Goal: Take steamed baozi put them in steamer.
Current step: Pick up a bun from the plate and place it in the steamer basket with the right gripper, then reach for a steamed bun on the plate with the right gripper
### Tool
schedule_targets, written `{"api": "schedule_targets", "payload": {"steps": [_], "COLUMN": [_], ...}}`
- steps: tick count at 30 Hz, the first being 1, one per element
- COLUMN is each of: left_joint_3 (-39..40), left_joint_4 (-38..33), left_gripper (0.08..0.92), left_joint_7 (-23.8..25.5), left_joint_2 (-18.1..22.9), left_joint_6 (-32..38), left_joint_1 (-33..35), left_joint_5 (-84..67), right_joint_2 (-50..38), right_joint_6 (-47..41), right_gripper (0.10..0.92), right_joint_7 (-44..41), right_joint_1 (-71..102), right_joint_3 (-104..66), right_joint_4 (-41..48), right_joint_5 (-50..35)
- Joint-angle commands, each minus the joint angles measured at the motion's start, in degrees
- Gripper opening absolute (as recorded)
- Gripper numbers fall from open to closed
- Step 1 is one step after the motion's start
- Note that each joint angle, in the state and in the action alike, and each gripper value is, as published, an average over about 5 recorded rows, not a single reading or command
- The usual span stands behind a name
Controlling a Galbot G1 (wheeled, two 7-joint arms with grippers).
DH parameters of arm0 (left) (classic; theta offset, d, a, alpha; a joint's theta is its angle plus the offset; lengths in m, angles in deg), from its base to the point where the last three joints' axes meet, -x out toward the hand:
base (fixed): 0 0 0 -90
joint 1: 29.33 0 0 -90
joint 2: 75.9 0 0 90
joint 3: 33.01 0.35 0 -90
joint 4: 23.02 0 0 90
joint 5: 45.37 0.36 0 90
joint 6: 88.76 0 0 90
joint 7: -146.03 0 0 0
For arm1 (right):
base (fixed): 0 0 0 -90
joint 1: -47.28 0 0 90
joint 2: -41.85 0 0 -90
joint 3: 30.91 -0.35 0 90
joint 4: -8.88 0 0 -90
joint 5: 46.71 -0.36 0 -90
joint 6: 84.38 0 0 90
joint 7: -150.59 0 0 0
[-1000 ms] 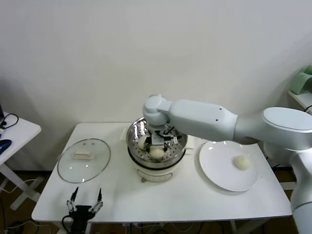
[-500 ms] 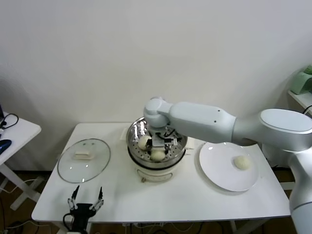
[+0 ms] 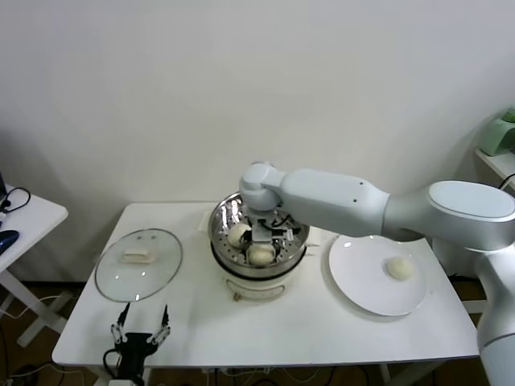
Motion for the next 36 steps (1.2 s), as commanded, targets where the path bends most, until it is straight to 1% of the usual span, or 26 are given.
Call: {"api": "schedule_targets", "payload": {"steps": [1,5,10,12,17,20,24,27,32,34,36], "left_joint_3": [0.11,0.19,0.15,0.15,-0.11,-0.45,-0.80,-1.05,-0.95,-0.81,-0.79], "left_joint_4": [0.05,-0.04,0.06,0.14,0.01,-0.54,-0.99,-1.20,-2.53,-3.26,-3.50], "left_gripper": [0.823,0.823,0.823,0.823,0.823,0.823,0.823,0.823,0.823,0.823,0.823], "left_joint_7": [-0.01,-0.01,-0.01,0.00,0.00,-0.11,-0.19,-0.21,-0.20,-0.10,0.02], "left_joint_2": [0.08,0.17,0.04,-0.13,-0.72,-1.16,-2.00,-2.31,-2.09,-2.06,-2.31], "left_joint_6": [-0.02,-0.03,0.01,0.05,0.20,0.26,0.83,1.05,0.58,0.23,-0.12], "left_joint_1": [-0.12,-0.16,-0.14,-0.18,-0.02,0.85,2.18,2.49,2.47,2.46,2.05], "left_joint_5": [0.01,0.05,-0.15,-0.31,-1.20,-2.56,-3.84,-4.51,-5.71,-6.04,-5.89], "right_joint_2": [-0.27,-1.21,-3.75,-5.49,-11.93,-16.63,-22.90,-27.54,-35.94,-38.82,-40.95], "right_joint_6": [0.73,1.18,4.22,3.92,-0.69,-5.28,-14.69,-19.89,-25.94,-27.28,-27.43], "right_gripper": [0.821,0.823,0.823,0.823,0.823,0.823,0.823,0.823,0.823,0.823,0.823], "right_joint_7": [0.14,0.07,0.13,0.14,-0.52,-1.62,-2.97,-3.30,-1.70,-0.65,0.12], "right_joint_1": [-0.47,-1.33,-3.11,-3.99,-8.13,-11.13,-14.08,-15.05,-12.67,-10.26,-7.23], "right_joint_3": [-0.68,-1.47,-4.93,-6.63,-8.00,-5.83,-1.89,0.35,2.64,2.03,0.00], "right_joint_4": [-0.42,-1.75,-3.32,-3.77,-2.30,1.73,7.73,10.37,11.13,11.13,11.09], "right_joint_5": [-0.31,-0.11,3.93,3.94,-2.74,-10.57,-23.01,-28.11,-32.87,-31.62,-28.35]}}
